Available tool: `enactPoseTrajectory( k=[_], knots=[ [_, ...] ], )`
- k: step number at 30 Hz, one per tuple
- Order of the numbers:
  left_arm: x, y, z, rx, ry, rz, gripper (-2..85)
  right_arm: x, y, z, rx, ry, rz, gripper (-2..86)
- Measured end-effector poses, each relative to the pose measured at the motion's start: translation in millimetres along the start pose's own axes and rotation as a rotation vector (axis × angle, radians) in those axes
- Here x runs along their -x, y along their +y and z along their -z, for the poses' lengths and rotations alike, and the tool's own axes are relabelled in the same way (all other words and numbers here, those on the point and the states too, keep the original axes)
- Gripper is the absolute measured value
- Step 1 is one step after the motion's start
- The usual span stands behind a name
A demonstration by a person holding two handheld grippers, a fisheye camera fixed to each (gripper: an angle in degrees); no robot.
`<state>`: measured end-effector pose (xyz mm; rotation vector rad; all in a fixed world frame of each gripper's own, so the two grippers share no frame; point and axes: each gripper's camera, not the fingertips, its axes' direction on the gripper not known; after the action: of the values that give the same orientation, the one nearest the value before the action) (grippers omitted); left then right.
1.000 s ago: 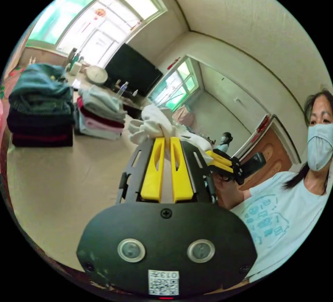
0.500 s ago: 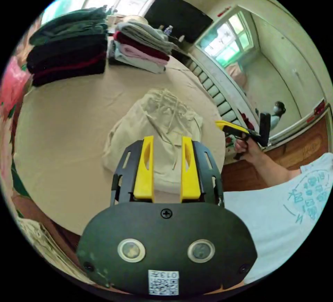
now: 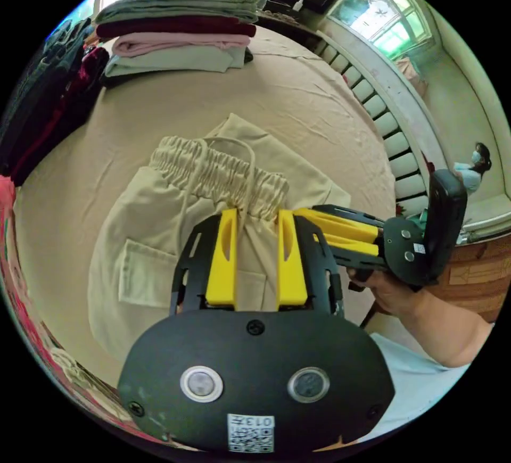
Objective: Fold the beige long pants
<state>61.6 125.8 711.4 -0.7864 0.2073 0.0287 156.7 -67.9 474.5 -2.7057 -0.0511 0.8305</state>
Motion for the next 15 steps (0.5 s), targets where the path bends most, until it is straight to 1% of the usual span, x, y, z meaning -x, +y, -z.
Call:
enactPoseTrajectory(
  k=[2,3,4,6,7,9,11,13,15],
  knots=[
    [3.6,-1.2,2.9,0.020,0.035,-0.031,6.6,-1.1,1.8,-2.7,-0.006,0.005,0.016,7.4],
    [11.3,3.4,12.5,0.007,0.114,-0.034,4.9,-4.5,3.1,-2.0,-0.015,-0.016,0.006,7.7],
    [17.3,8.5,20.2,-0.020,0.150,-0.011,4.6,-9.9,4.6,0.6,-0.031,-0.051,-0.016,7.9],
    [44.5,40.6,57.6,-0.167,0.305,0.052,3.5,-18.0,6.5,3.0,-0.050,-0.106,-0.052,8.2],
    [51.6,49.9,66.7,-0.191,0.329,0.072,3.3,-20.1,5.9,1.7,-0.051,-0.124,-0.057,8.4],
    [73.3,88.8,104.4,-0.292,0.396,0.104,3.0,-18.7,2.9,-2.5,-0.056,-0.133,-0.050,8.5],
    [81.7,115.5,130.3,-0.356,0.439,0.076,2.8,-16.2,-2.4,-9.6,-0.051,-0.182,-0.066,8.0],
    [88.0,141.7,156.3,-0.417,0.430,0.050,2.6,-11.9,-6.6,-19.9,-0.052,-0.286,-0.117,6.1],
    [102.2,175.9,188.6,-0.484,0.395,0.061,2.5,-0.5,-8.1,-23.7,-0.036,-0.303,-0.091,5.6]
  ],
)
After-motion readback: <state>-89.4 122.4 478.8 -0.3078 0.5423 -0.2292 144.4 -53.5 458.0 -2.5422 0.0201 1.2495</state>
